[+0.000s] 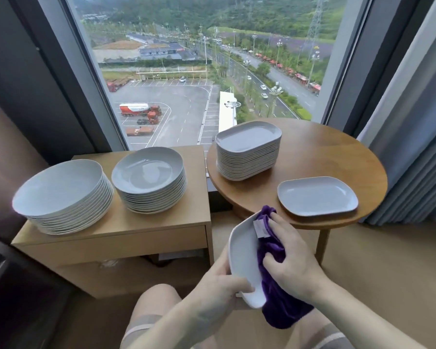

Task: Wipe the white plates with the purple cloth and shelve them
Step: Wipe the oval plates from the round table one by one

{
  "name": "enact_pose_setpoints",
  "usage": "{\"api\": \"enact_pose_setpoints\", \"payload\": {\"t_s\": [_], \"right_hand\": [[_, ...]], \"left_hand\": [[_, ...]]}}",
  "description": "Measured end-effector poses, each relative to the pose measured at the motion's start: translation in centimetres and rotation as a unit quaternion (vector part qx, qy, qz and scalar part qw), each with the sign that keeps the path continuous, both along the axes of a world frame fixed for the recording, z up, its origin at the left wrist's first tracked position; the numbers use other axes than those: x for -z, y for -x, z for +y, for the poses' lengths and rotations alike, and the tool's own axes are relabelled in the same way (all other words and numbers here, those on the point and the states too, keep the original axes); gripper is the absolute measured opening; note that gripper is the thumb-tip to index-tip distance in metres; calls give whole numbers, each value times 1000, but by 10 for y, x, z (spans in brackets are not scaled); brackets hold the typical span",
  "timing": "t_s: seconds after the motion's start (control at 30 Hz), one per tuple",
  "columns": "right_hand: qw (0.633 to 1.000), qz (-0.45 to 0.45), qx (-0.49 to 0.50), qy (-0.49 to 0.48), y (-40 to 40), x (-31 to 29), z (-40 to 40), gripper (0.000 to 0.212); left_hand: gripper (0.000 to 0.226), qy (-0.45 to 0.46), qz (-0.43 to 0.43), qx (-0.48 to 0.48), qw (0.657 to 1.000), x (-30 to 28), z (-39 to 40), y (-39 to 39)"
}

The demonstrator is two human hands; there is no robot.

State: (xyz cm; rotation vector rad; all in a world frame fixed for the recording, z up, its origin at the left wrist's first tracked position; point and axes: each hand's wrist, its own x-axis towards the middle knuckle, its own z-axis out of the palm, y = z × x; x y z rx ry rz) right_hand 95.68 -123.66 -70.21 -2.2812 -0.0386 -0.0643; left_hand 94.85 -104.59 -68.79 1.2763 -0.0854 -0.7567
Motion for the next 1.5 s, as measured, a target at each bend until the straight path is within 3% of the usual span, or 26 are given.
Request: {"api": "enact_pose_setpoints", "payload": {"t_s": [0.1, 0.2, 0.4, 0.57, 0.87, 1.03, 1.17, 1.37, 1.5], "right_hand": [[999, -33, -24, -14, 8, -5, 13, 76], [993, -55, -95, -33, 20, -7, 31, 69], [984, -27, -174, -3, 29, -11, 35, 55], [964, 2, -249, 90, 31, -13, 34, 37], [974, 68, -129, 175, -2, -7, -13, 34], [986, 94, -44, 132, -15, -2, -38, 29], [991, 62, -2, 122, -15, -5, -39, 32], [988, -1, -114, 109, 12, -14, 10, 58], [973, -15, -198, 120, 31, -19, 40, 47]], "left_hand": [[63, 15, 10, 5, 1000, -4, -1, -1], [53, -14, 20, -49, 999, -5, -1, -5], [74, -63, 79, -132, 986, 2, -1, -7], [74, -58, 85, -193, 976, 1, 9, -27], [66, -72, 5, -188, 979, -12, 18, -34], [72, -92, -9, -129, 987, -6, 3, -21], [79, -86, 10, -106, 991, 6, -9, -12], [77, -67, 23, -135, 988, 9, -14, -11], [66, -24, 80, -171, 982, 6, -4, -17]]}}
